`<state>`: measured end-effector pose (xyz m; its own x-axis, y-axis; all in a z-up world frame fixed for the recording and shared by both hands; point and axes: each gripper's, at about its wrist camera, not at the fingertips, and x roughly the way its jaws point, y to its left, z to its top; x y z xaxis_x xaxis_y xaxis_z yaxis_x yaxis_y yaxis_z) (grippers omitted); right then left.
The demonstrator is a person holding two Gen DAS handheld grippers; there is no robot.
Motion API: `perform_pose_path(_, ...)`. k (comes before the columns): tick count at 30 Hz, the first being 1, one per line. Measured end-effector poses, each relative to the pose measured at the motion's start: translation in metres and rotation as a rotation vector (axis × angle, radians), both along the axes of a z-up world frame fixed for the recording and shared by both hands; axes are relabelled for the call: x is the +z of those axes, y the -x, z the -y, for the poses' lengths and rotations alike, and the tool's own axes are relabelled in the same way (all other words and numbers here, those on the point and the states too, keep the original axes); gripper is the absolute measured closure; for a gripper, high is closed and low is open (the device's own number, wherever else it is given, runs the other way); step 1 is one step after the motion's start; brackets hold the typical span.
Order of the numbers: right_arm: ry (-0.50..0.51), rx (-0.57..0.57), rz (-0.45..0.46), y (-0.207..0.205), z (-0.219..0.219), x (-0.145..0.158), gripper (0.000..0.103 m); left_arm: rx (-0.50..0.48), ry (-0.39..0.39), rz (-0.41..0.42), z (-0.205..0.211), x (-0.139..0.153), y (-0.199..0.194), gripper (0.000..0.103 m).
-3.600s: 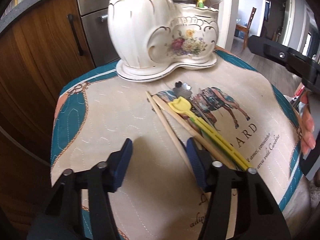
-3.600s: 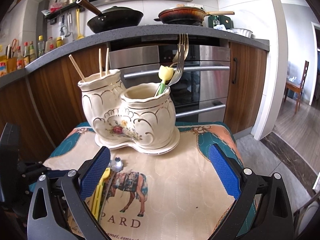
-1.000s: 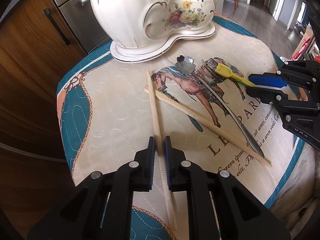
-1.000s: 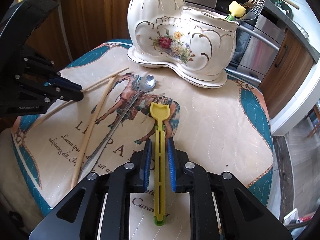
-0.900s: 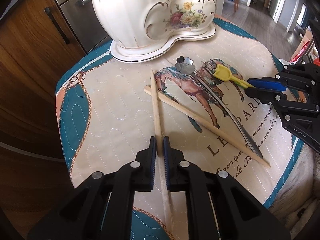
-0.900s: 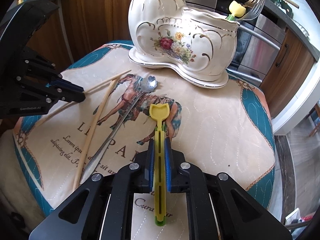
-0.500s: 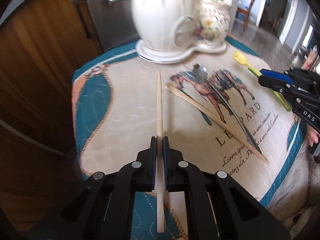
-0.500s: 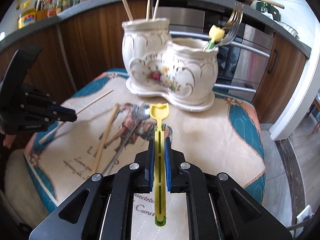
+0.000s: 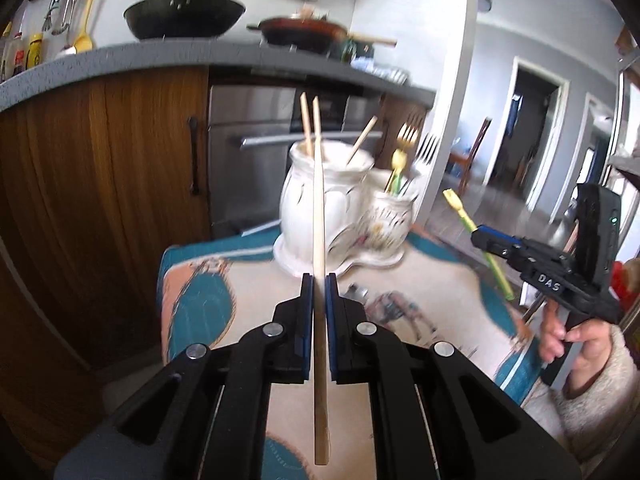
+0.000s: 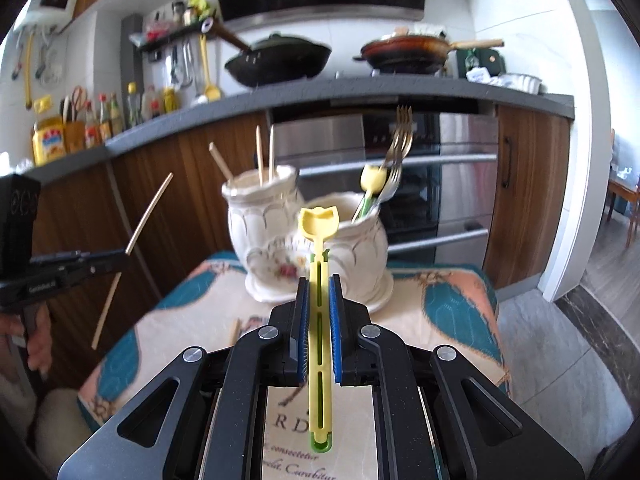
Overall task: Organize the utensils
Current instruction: 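Lift the chopstick over the tall cup while the right tool carries the spatula to the short cup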
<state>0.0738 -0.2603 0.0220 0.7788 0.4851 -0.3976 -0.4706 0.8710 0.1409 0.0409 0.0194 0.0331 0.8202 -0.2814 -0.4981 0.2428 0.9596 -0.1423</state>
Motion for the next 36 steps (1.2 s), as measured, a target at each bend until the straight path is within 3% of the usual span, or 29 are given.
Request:
perform_pose_path(4,-0.077,-0.025,0.045,-0.003,0.010,0.012,0.093,-0.040,0.024,0.088,0.009,0.009,0.005,0.097)
perform_pose_path(11,-0.114,-0.039,0.094,-0.025,-0.001,0.041,0.093,-0.123,-0.039,0.101,0.037,0.011,-0.009,0.097)
perform_pose_path(15,-0.125,-0.037,0.128,-0.044,-0.013,0.057,0.092,-0.154,-0.062,0.106,0.049,0.016,-0.037,0.097)
perform_pose_path(19,-0.149,-0.037,0.141,-0.064,-0.023,0.068,0.093,-0.117,-0.091,0.129,0.044,0.024,-0.066,0.097)
perform_pose_path(28,-0.225,-0.037,0.114,-0.108,-0.030,0.059,0.092,-0.063,-0.001,0.181,0.008,0.049,-0.114,0.097)
perform_pose_path(36,-0.313,0.004,0.046,-0.133,-0.025,0.035,0.093,-0.096,0.079,0.170,0.011,0.064,-0.162,0.097)
